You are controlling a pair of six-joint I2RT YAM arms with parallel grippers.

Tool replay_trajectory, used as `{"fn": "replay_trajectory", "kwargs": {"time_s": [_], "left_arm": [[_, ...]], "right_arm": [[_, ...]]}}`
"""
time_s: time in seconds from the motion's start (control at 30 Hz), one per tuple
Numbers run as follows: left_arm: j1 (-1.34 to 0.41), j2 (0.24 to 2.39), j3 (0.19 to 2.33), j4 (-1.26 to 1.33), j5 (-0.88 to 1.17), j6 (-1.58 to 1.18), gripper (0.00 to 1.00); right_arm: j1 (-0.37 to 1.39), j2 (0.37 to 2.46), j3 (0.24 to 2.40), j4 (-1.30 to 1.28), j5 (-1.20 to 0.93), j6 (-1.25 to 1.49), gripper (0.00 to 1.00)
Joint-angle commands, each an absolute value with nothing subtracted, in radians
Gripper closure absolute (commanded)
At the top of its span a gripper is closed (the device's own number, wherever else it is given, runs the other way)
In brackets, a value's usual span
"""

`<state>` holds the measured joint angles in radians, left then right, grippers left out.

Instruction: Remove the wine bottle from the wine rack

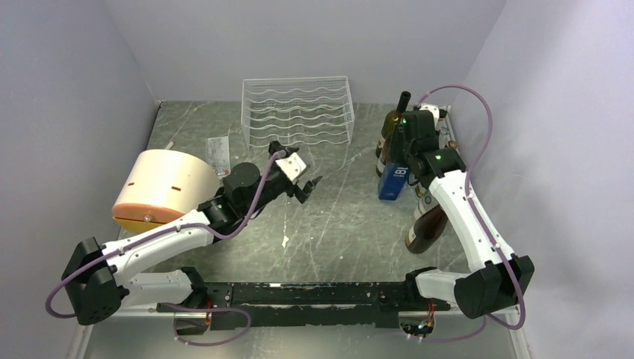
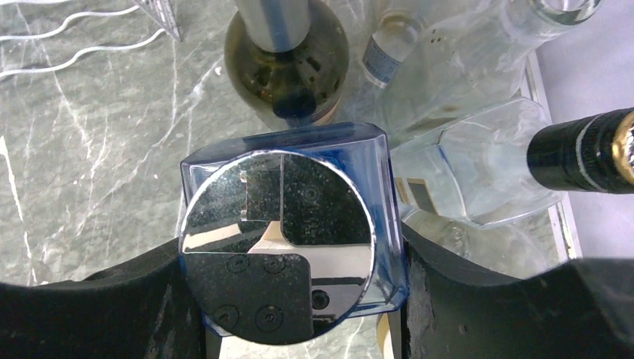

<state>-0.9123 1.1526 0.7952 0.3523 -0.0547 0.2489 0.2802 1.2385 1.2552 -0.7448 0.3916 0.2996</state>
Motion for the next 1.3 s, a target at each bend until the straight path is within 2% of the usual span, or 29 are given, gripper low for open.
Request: {"fn": "replay_trajectory", "kwargs": {"time_s": [0.0,0.2,0.3,0.43,0.57,0.67,0.8,0.9,1.27], "left_arm": [[-0.887,1.123,0.802,0.402,-0.072,0.234,0.00],[-0.864,1.115,0.801,0.404,-0.060,0.215,0.01],[-0.853,1.116,0.801,0.405,-0.055,0.207,0.00],[-0.836,1.117,0.802,0.404,-0.044,0.194,0.01],[-0.823,1.125,0.802,0.405,-0.046,0.192,0.01],[-0.812,1.127,0.803,0.403,-0.046,0.186,0.00],[-0.802,1.132,0.798,0.409,-0.056,0.183,0.00],[-0.794,1.136,0.804,0.401,-0.074,0.171,0.01],[-0.677,1.079,0.927,0.263,-0.264,0.096,0.01]], "right_arm": [[0.242,1.227,1.304,-0.595,0.384,0.275,1.00],[0.227,1.238,1.277,-0.574,0.367,0.265,0.98],[0.225,1.245,1.273,-0.569,0.349,0.265,0.87],[0.223,1.248,1.254,-0.567,0.351,0.270,0.80],[0.222,1.256,1.236,-0.565,0.341,0.272,0.67],[0.222,1.264,1.242,-0.580,0.337,0.269,0.49],[0.222,1.234,1.238,-0.575,0.315,0.264,0.17],[0.222,1.208,1.240,-0.576,0.300,0.261,0.02],[0.227,1.015,1.265,-0.541,0.051,0.187,0.00]]}}
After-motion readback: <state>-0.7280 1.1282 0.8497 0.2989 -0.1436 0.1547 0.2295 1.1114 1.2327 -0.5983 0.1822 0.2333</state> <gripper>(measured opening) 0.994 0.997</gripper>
